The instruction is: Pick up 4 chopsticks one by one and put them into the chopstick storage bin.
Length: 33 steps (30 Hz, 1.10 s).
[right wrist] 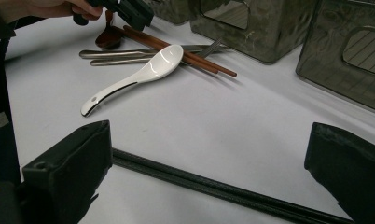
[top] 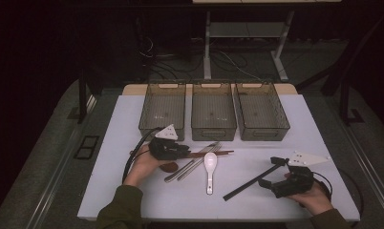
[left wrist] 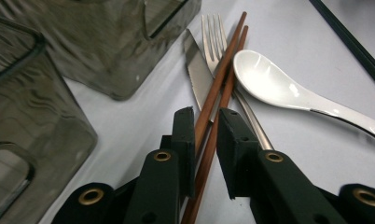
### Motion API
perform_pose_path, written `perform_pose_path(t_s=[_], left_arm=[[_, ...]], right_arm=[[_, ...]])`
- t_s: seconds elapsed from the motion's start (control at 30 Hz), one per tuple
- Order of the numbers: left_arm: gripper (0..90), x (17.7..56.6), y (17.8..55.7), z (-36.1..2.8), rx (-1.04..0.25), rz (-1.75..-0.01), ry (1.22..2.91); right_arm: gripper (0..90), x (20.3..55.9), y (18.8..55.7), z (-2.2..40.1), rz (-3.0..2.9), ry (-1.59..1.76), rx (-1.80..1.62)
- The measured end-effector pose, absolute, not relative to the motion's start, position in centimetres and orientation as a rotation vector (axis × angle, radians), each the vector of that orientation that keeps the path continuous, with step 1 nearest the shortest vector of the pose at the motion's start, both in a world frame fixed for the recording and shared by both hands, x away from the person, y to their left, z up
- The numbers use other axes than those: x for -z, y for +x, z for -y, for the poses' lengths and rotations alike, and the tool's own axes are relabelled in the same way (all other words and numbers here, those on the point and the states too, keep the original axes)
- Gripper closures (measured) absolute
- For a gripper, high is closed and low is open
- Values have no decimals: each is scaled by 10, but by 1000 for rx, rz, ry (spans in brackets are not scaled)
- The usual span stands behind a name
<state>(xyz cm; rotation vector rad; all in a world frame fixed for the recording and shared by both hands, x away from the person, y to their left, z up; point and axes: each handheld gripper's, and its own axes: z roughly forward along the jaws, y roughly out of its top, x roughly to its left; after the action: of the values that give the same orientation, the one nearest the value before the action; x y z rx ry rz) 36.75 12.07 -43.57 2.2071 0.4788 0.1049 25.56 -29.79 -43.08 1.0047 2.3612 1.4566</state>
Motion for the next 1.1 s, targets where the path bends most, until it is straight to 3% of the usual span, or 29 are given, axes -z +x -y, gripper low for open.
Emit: perform_pose_path(t_s=[0.5,1.1], left_arm=[[818,444,369,-116,-89,-387,2257],[787,449,371,-113,-79,-350,2306]], right_arm=[[10,431,256,298,-2363,1003,-1458],[10,431,255,298,-2362,1003,-1460]])
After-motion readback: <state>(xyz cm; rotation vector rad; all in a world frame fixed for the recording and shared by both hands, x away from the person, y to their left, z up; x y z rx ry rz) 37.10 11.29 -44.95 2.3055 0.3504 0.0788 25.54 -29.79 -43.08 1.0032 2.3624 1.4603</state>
